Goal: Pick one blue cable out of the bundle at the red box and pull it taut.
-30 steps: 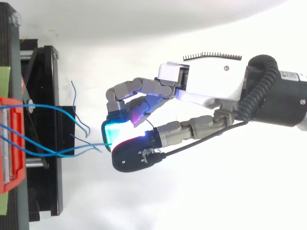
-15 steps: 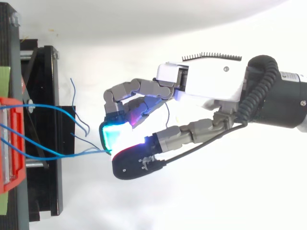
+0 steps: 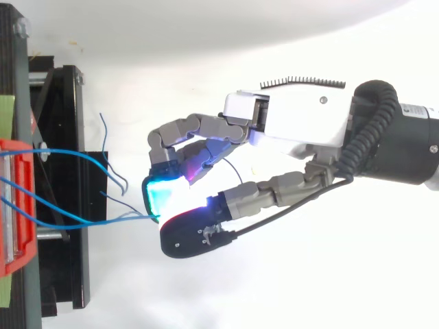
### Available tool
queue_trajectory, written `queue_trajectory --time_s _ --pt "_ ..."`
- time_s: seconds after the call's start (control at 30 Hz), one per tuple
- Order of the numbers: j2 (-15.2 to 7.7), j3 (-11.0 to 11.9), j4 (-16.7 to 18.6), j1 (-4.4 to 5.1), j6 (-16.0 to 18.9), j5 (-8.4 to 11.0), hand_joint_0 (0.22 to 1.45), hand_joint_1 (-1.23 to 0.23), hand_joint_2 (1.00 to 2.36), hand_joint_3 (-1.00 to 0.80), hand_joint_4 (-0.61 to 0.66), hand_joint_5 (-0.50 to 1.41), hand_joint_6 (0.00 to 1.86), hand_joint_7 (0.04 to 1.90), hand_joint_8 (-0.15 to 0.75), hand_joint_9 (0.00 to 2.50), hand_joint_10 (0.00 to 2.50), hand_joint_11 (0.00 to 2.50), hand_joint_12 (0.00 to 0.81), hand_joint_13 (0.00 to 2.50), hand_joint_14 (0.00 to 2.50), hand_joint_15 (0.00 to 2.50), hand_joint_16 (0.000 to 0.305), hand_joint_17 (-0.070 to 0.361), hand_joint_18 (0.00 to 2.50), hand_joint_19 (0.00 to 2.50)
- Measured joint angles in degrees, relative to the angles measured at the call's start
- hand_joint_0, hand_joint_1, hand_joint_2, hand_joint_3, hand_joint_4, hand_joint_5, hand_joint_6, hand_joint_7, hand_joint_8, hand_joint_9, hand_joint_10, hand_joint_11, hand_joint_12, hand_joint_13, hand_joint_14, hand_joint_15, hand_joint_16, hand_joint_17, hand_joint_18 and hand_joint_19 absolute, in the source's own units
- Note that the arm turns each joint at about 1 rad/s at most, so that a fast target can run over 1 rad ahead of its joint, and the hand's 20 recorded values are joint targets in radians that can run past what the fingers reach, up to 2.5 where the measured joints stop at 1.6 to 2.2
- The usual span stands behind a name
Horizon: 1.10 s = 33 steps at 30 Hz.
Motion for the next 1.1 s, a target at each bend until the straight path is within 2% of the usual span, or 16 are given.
queue_trajectory --time_s 0.13,0.27,0.37,1.1 --pt "0.00 -0.02 0.42 0.00 0.04 0.56 0.62 -0.82 1.03 -0.05 0.04 -0.03 0.62 1.52 0.340 0.80 0.01 0.37 0.397 0.56 0.01 0.25 0.058 0.131 0.60 0.31" --pt "0.00 -0.04 0.98 0.01 -0.12 1.04 0.62 -0.81 1.03 -0.05 0.06 -0.06 0.73 1.37 0.331 0.79 0.01 0.38 0.392 0.53 0.01 0.24 0.058 0.131 0.59 0.30" --pt "-0.03 -0.04 1.14 0.01 -0.22 1.16 0.62 -0.81 1.03 -0.04 0.06 -0.07 0.76 1.33 0.330 0.78 0.01 0.38 0.392 0.52 0.01 0.24 0.058 0.131 0.58 0.29" --pt "-0.09 -0.06 1.18 0.26 -0.47 1.04 0.63 -0.82 1.03 -0.03 0.10 -0.10 0.82 1.32 0.331 0.81 0.01 0.43 0.393 0.49 0.01 0.24 0.058 0.131 0.55 0.31"
